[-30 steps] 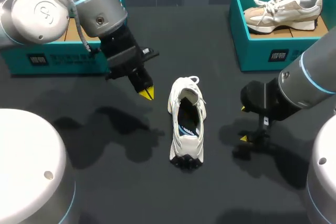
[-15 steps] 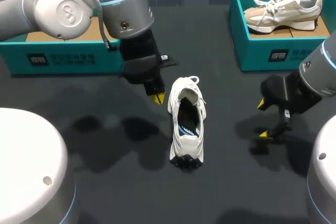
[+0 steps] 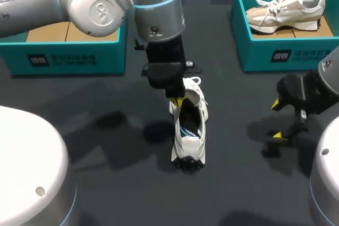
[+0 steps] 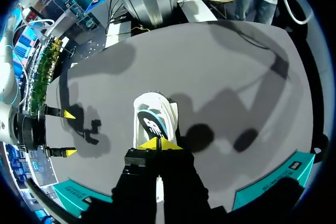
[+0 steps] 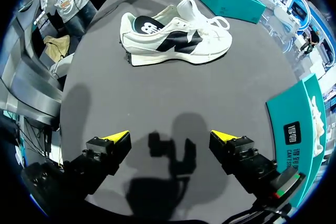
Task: Take the shoe out of the shoebox, open the shoe tongue, remove and reinsert the insole, then place the shoe into the shoebox
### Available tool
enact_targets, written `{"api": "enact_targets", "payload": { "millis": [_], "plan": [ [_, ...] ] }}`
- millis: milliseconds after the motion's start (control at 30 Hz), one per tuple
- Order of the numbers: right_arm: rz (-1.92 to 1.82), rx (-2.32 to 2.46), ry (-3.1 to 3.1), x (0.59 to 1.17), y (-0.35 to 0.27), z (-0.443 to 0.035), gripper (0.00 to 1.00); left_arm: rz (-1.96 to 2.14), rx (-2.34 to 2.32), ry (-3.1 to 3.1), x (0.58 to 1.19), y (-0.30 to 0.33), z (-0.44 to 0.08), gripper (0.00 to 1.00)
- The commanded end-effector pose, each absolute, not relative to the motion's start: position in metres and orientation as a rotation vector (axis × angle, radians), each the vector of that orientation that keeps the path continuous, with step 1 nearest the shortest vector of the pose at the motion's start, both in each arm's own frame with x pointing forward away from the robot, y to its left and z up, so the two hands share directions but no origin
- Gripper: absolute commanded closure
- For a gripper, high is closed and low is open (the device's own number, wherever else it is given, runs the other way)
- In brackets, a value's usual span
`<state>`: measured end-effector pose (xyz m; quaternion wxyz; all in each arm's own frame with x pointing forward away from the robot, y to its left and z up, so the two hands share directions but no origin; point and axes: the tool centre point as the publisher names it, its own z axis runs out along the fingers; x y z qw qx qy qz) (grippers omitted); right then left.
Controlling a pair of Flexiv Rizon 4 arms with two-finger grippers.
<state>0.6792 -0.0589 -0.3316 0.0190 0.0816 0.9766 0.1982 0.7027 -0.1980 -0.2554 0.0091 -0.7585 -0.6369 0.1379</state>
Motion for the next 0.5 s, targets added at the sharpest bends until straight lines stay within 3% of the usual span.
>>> {"api": "enact_targets", "payload": {
  "millis": [33, 500],
  "plan": [
    [0.614, 0.253, 3.028, 0.6771, -0.0593, -0.3310, 0.00, 0.241, -2.344, -1.890, 0.7038, -0.2138, -0.2677, 1.00],
    [0.614, 0.253, 3.028, 0.6771, -0.0593, -0.3310, 0.00, 0.172, -2.352, -1.838, 0.7020, -0.2166, -0.2767, 1.00]
  ]
}}
